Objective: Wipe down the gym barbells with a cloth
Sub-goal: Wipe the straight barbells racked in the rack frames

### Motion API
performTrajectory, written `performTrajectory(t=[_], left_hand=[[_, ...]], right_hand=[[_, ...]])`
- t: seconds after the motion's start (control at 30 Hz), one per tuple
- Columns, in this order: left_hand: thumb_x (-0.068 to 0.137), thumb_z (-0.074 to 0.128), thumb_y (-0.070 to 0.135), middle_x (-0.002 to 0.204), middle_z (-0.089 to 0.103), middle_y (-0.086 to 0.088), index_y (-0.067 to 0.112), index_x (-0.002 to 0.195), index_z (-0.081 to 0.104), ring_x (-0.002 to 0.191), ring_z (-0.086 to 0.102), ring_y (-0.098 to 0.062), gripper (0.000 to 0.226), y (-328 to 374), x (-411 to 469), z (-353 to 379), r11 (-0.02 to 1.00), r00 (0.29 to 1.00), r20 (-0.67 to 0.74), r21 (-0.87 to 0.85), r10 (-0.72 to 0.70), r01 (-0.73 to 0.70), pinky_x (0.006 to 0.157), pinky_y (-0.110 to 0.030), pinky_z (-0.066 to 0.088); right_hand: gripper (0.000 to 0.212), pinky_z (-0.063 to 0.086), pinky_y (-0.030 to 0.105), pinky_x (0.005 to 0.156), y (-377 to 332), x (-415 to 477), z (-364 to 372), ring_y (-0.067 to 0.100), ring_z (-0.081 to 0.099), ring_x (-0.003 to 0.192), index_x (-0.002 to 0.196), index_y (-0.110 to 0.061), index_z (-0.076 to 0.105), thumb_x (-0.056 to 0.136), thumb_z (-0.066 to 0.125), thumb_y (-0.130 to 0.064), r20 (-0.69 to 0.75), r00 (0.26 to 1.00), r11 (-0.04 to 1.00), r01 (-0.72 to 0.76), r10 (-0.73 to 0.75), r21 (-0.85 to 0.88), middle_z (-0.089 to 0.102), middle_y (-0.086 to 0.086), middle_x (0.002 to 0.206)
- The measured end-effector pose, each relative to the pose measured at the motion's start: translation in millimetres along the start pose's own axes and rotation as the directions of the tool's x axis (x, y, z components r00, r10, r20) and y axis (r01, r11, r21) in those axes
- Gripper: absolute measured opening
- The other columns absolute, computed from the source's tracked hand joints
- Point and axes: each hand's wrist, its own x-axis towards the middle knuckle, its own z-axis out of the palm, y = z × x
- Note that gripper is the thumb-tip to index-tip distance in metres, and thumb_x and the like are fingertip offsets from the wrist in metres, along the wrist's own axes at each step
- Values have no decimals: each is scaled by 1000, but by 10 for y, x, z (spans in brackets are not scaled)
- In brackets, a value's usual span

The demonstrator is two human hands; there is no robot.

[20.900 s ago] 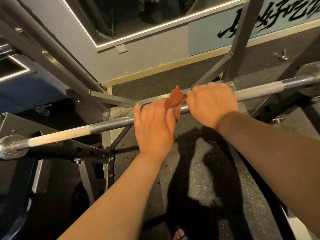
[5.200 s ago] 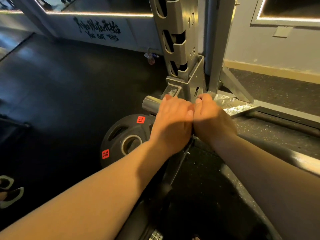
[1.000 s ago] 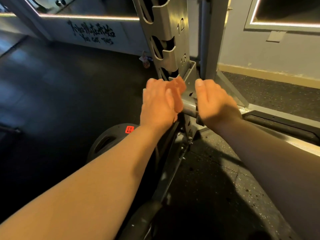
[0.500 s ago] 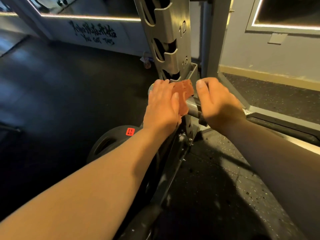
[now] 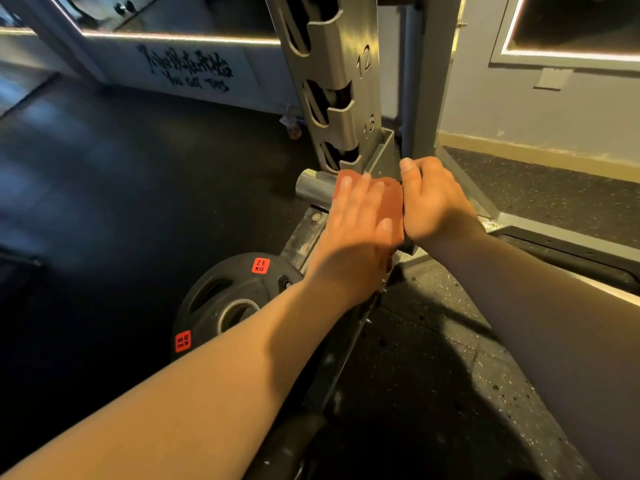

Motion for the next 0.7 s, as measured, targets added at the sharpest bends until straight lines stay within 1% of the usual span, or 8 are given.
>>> performTrajectory(t=[0.1,0.2,0.3,0.37,0.47,0.53,0.6,0.7], left_hand=[[107,33,27,167,17,-8,12,158,24,156,6,-24,54,-205,25,-134,970,977,86,-133,-193,203,127,-43,11],[108,32,31,162,21,-1,16,152,31,153,16,-25,47,-377,141,-167,932,945,-24,-175,-327,318,124,-52,19],[108,29,29,163,19,-4,13,152,32,154,13,-26,47,-291,268,-63,866,872,-68,-178,-484,467,123,-51,22],[105,26,30,159,27,-12,9,150,36,152,13,-31,50,-118,255,11,912,910,-81,-110,-406,396,122,-52,20],[104,34,15,158,33,-16,4,150,38,152,6,-30,47,112,133,36,987,989,12,-55,-151,151,127,-53,6],[98,44,7,147,47,-22,-3,140,50,143,22,-34,43,72,105,-60,999,1000,16,-42,-2,2,123,-60,19],[98,44,16,141,49,-18,1,137,51,137,36,-37,42,-126,144,-116,999,998,59,-16,-30,31,116,-59,33],[106,33,32,145,42,-6,14,141,45,146,27,-29,41,-399,205,-89,975,979,30,-90,-202,204,121,-50,23]], right_hand=[[50,41,48,102,-19,21,-14,31,51,121,131,-14,50,108,25,-52,42,997,998,-60,60,-1,55,12,130],[51,37,41,96,-35,54,-37,31,50,121,136,-12,47,110,22,-49,81,991,994,-103,105,-30,53,11,133],[54,37,39,92,-24,111,-44,32,51,119,140,-9,45,110,20,-47,101,984,990,-141,143,-30,54,13,133],[57,34,36,89,-10,154,-35,31,53,118,136,-9,48,110,19,-51,57,982,983,-181,181,5,56,14,132],[55,32,35,86,19,169,-17,29,52,113,130,-9,53,110,21,-50,-10,987,987,-161,161,10,58,13,130],[55,31,34,85,24,160,-26,27,50,108,129,-10,53,110,22,-50,2,987,987,-161,161,6,58,12,127],[55,32,35,85,8,140,-51,27,53,107,125,-10,54,109,22,-52,8,991,991,-133,133,11,59,10,119],[50,42,41,83,-7,24,-56,25,57,97,108,-21,56,104,25,-61,17,1000,998,23,-24,67,61,-1,99]])
